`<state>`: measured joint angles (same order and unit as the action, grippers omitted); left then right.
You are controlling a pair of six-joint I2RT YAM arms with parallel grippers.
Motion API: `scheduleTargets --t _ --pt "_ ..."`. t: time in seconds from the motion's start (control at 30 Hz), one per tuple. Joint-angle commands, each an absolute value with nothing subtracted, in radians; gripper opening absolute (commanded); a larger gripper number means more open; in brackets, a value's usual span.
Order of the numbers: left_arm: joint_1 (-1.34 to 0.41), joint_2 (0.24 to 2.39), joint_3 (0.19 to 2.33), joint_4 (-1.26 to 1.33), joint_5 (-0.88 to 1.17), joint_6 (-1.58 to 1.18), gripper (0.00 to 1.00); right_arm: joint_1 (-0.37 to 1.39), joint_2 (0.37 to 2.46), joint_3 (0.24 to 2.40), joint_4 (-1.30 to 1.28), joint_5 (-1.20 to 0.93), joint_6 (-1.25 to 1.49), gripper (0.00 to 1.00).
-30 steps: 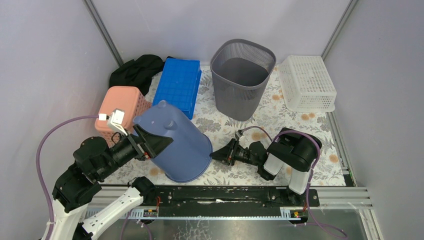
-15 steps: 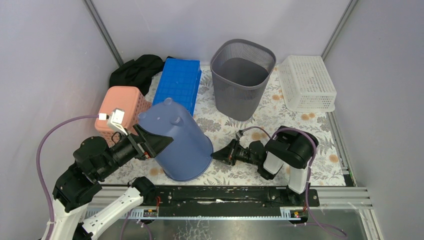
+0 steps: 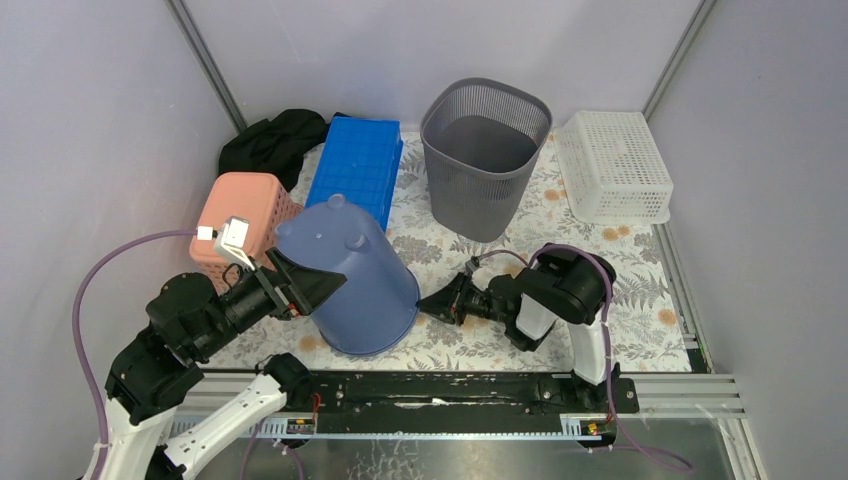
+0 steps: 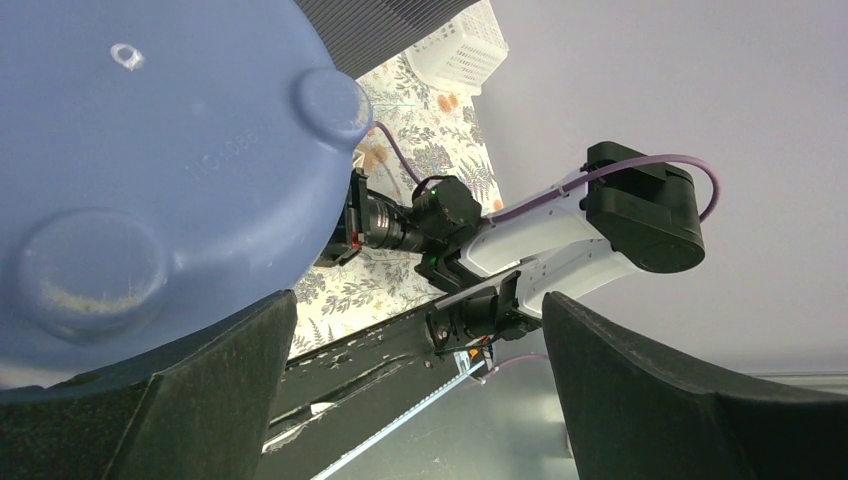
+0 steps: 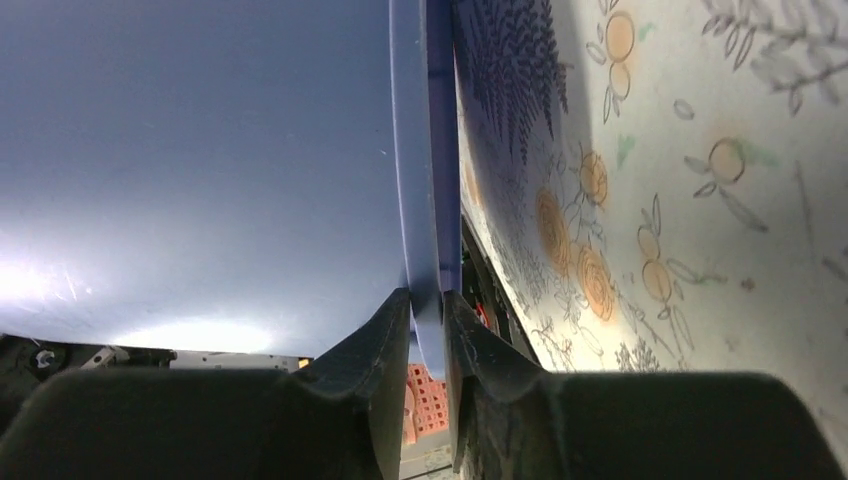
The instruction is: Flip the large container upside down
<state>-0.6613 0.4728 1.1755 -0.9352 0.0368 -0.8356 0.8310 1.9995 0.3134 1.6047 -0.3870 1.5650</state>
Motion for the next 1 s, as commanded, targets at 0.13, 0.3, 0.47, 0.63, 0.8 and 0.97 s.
scheduleTargets --t 0.13,0.3,0.47,0.63,0.8,0.97 --pt "-0.666 0.467 1.204 -0.891 0.015 -0.799 1.00 0.784 2.059 0.407 1.699 -0.420 1.582 0.32" --pt "-0.667 0.469 1.208 -0.894 0.013 -0.791 1.00 0.756 2.093 0.456 1.687 -0.438 1.581 0.41" --pt "-0.668 0.471 1.211 -0.899 0.011 -0.786 1.00 0.723 2.128 0.480 1.663 -0.453 1.567 0.43" --pt "-0.668 0.484 1.222 -0.900 0.019 -0.777 1.00 0.690 2.156 0.484 1.639 -0.465 1.546 0.44" --pt "-0.667 0.490 1.228 -0.900 0.018 -0.772 1.00 0.671 2.145 0.502 1.548 -0.485 1.505 0.44" --pt "-0.667 0.494 1.228 -0.900 0.017 -0.771 1.00 0.663 2.108 0.521 1.427 -0.497 1.451 0.44"
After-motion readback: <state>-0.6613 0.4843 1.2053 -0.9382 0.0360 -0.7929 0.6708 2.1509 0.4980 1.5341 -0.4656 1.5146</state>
